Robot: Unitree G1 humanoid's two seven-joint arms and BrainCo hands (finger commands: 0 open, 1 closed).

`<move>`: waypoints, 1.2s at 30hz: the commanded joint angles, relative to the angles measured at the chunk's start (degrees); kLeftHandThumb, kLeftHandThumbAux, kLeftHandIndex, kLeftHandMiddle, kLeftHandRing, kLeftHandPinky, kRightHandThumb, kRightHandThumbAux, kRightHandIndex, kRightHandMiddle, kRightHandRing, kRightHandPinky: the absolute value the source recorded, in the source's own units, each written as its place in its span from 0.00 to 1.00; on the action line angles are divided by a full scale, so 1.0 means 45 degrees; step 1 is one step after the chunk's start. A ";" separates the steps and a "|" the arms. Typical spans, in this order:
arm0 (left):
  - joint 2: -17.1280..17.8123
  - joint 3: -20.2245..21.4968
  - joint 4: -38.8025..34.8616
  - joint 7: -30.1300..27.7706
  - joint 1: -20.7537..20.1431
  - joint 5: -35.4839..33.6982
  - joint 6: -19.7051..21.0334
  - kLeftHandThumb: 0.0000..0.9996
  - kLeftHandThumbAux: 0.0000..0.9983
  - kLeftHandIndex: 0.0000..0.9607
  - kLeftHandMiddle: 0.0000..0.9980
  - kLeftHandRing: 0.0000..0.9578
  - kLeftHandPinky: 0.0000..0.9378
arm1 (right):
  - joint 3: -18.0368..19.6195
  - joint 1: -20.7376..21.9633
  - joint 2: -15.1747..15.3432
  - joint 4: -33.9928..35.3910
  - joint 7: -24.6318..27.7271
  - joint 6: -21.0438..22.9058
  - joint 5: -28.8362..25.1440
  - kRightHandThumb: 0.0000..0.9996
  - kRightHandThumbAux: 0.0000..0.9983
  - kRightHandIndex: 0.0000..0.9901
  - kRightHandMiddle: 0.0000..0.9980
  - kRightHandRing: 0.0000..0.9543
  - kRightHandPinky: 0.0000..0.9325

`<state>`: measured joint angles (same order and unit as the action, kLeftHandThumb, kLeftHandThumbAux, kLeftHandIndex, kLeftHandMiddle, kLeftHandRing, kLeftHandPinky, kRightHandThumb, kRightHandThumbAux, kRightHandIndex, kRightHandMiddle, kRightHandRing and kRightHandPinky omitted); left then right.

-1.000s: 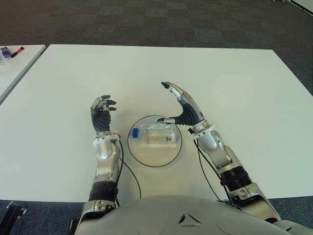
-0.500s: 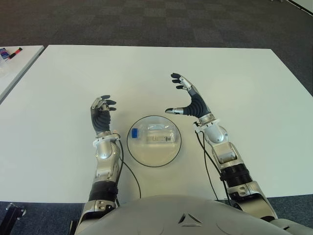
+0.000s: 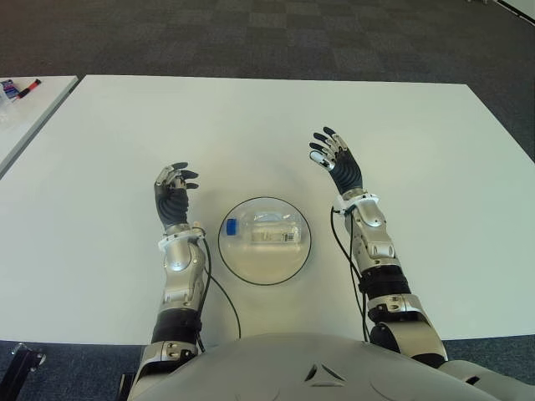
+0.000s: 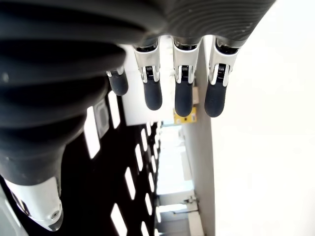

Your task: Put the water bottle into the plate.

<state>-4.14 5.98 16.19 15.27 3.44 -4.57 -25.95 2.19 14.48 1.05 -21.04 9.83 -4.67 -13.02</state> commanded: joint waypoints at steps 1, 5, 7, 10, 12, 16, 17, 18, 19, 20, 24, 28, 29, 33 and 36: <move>-0.0451 0.0011 -0.0078 -0.0108 0.0153 -0.0088 0.0245 0.95 0.65 0.41 0.54 0.50 0.56 | 0.0608 0.0211 -0.0585 0.0087 -0.0028 0.0951 -0.0988 0.29 0.67 0.11 0.17 0.22 0.30; -0.0405 0.0013 -0.0157 -0.0192 0.0229 -0.0126 0.0278 0.95 0.65 0.41 0.54 0.50 0.56 | 0.0984 0.0189 -0.0896 -0.0049 -0.0014 0.1072 -0.1373 0.29 0.67 0.13 0.18 0.23 0.32; -0.0380 0.0025 -0.0158 -0.0238 0.0246 -0.0126 0.0242 0.95 0.65 0.41 0.54 0.50 0.56 | 0.1129 0.0207 -0.0938 -0.0271 0.0045 0.1020 -0.1418 0.28 0.67 0.15 0.19 0.24 0.33; -0.0346 0.0043 -0.0158 -0.0242 0.0270 -0.0056 0.0191 0.95 0.65 0.41 0.55 0.50 0.56 | 0.1247 0.0241 -0.0945 -0.0537 0.0118 0.0946 -0.1407 0.25 0.69 0.16 0.19 0.25 0.33; -0.0335 0.0047 -0.0160 -0.0244 0.0277 -0.0033 0.0179 0.95 0.65 0.41 0.55 0.50 0.56 | 0.1297 0.0261 -0.0959 -0.0622 0.0159 0.0924 -0.1379 0.24 0.70 0.16 0.19 0.25 0.33; -0.0302 0.0056 -0.0129 -0.0222 0.0279 0.0043 0.0180 0.95 0.65 0.41 0.55 0.50 0.56 | 0.1402 0.0291 -0.0933 -0.0894 0.0246 0.0964 -0.1306 0.19 0.71 0.15 0.19 0.24 0.32; -0.0303 0.0060 -0.0124 -0.0219 0.0278 0.0049 0.0189 0.95 0.65 0.41 0.55 0.50 0.56 | 0.1417 0.0295 -0.0931 -0.0927 0.0256 0.0977 -0.1295 0.17 0.72 0.15 0.19 0.24 0.31; -0.0304 0.0069 -0.0112 -0.0237 0.0272 0.0022 0.0198 0.95 0.65 0.41 0.55 0.50 0.56 | 0.1422 0.0293 -0.0927 -0.0958 0.0266 0.0985 -0.1279 0.17 0.72 0.15 0.19 0.24 0.31; -0.0302 0.0077 -0.0103 -0.0252 0.0268 0.0001 0.0203 0.95 0.65 0.41 0.55 0.50 0.55 | 0.1426 0.0292 -0.0927 -0.0982 0.0275 0.0985 -0.1267 0.16 0.72 0.15 0.20 0.24 0.31; -0.0301 0.0086 -0.0085 -0.0285 0.0264 -0.0041 0.0189 0.95 0.65 0.41 0.54 0.50 0.55 | 0.1417 0.0280 -0.0926 -0.1013 0.0269 0.0977 -0.1231 0.15 0.72 0.15 0.20 0.24 0.31; -0.0308 0.0132 -0.0031 -0.0432 0.0242 -0.0205 0.0116 0.95 0.65 0.41 0.54 0.50 0.55 | 0.1346 0.0202 -0.0951 -0.1054 0.0131 0.0999 -0.1054 0.14 0.72 0.15 0.20 0.24 0.30; -0.0301 0.0176 0.0036 -0.0536 0.0216 -0.0304 0.0006 0.95 0.65 0.41 0.54 0.50 0.55 | 0.1266 0.0068 -0.1027 -0.0968 -0.0075 0.1159 -0.0922 0.13 0.73 0.14 0.20 0.24 0.29; -0.0298 0.0188 0.0044 -0.0552 0.0211 -0.0310 -0.0011 0.95 0.65 0.41 0.54 0.50 0.55 | 0.1256 0.0045 -0.1045 -0.0938 -0.0115 0.1209 -0.0912 0.13 0.73 0.14 0.20 0.24 0.29; -0.0270 0.0194 0.0053 -0.0508 0.0212 -0.0193 -0.0077 0.95 0.65 0.41 0.55 0.50 0.56 | 0.1248 -0.0075 -0.1142 -0.0724 -0.0263 0.1567 -0.0973 0.15 0.73 0.13 0.19 0.23 0.28; -0.0243 0.0178 0.0045 -0.0449 0.0225 -0.0059 -0.0080 0.95 0.65 0.41 0.55 0.50 0.55 | 0.1231 -0.0220 -0.1230 -0.0476 -0.0409 0.1875 -0.1003 0.18 0.73 0.12 0.19 0.22 0.27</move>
<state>-4.08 6.60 15.85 13.42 3.90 -5.52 -26.25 7.79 14.76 -3.55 -24.04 8.97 1.70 -17.52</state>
